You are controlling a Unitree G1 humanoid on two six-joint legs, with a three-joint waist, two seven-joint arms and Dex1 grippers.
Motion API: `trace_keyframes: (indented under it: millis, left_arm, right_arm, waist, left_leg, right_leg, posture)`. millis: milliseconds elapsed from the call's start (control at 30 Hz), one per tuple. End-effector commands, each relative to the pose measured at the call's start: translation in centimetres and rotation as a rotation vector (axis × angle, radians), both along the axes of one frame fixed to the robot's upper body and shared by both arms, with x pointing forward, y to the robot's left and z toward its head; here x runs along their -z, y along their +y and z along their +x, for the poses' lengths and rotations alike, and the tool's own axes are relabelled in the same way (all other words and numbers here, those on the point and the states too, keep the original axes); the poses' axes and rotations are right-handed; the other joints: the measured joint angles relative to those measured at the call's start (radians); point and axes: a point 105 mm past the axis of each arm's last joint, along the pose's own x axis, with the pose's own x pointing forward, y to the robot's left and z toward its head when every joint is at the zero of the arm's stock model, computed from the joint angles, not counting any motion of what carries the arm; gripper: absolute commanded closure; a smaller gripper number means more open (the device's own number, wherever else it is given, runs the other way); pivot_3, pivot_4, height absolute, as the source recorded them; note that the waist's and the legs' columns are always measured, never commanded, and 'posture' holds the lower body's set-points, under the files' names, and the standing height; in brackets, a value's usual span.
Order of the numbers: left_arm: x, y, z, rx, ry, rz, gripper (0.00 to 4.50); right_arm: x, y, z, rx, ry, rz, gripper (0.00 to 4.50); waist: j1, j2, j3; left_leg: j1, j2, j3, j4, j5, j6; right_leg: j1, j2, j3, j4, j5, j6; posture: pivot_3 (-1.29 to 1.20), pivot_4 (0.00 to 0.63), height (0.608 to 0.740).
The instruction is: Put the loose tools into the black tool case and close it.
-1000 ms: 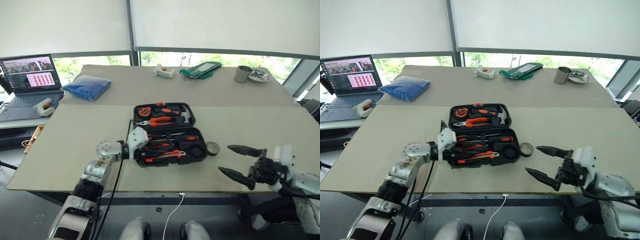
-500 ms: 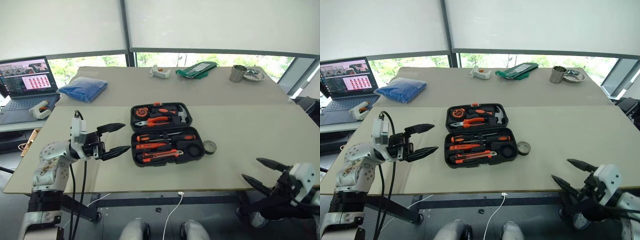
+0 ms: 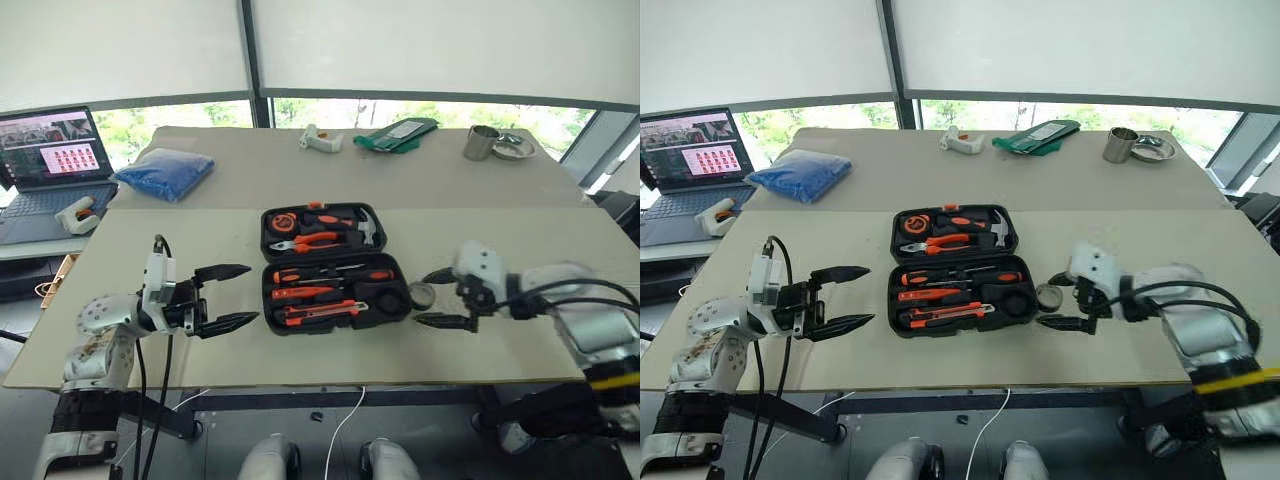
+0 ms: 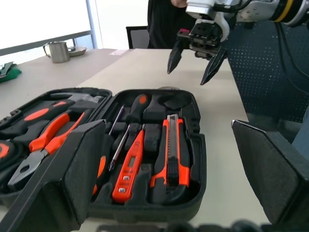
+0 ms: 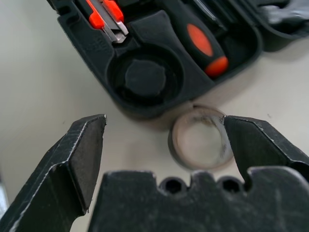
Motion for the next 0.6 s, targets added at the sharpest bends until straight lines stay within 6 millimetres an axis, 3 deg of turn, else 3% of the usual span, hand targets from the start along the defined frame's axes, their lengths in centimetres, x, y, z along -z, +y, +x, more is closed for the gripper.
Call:
trace_keyframes:
  millis: [33, 200, 300, 600]
  left_arm:
    - [-0.9, -0.4, -0.5, 0.016, -0.059, 0.009, 0.05]
    - [-1.1, -0.9, -0.8, 0.017, -0.064, 0.006, 0.05]
    - [-1.1, -1.2, -1.0, 0.023, -0.064, 0.003, 0.0]
    - [-1.3, -2.3, -1.1, 0.063, -0.08, -0.006, 0.0]
  right_arm:
    - [1.1, -0.5, 0.4, 0.009, 0.05, -0.094, 0.0]
    - [0.9, -0.4, 1.1, 0.042, 0.057, -0.132, 0.0]
    - [0.9, -0.3, 1.1, 0.042, 0.071, -0.136, 0.7]
    - [0.7, -0.4, 1.2, 0.008, 0.078, -0.145, 3.92]
  waist:
    - [0.001, 0.0, 0.0]
    - [-0.007, 0.0, 0.0]
    - [-0.008, 0.0, 0.0]
    - [-0.008, 0.0, 0.0]
  left_leg:
    - [-0.001, 0.0, 0.0, 0.0, 0.0, 0.0]
    - [-0.004, 0.0, 0.001, 0.0, 0.0, 0.0]
    - [-0.003, 0.0, 0.001, 0.0, 0.0, -0.001]
    - [-0.003, 0.0, 0.001, 0.0, 0.001, -0.001]
  right_leg:
    - [-0.001, 0.0, 0.0, 0.0, 0.001, 0.002]
    - [-0.003, 0.0, 0.0, 0.0, 0.005, 0.008]
    - [-0.004, 0.0, -0.001, 0.001, 0.006, 0.008]
    - [-0.003, 0.0, -0.001, 0.001, 0.006, 0.008]
  posture:
    - [0.0, 0.15, 0.74]
    - [0.0, 0.15, 0.74]
    - [0.0, 0.15, 0.74]
    - [0.0, 0.15, 0.74]
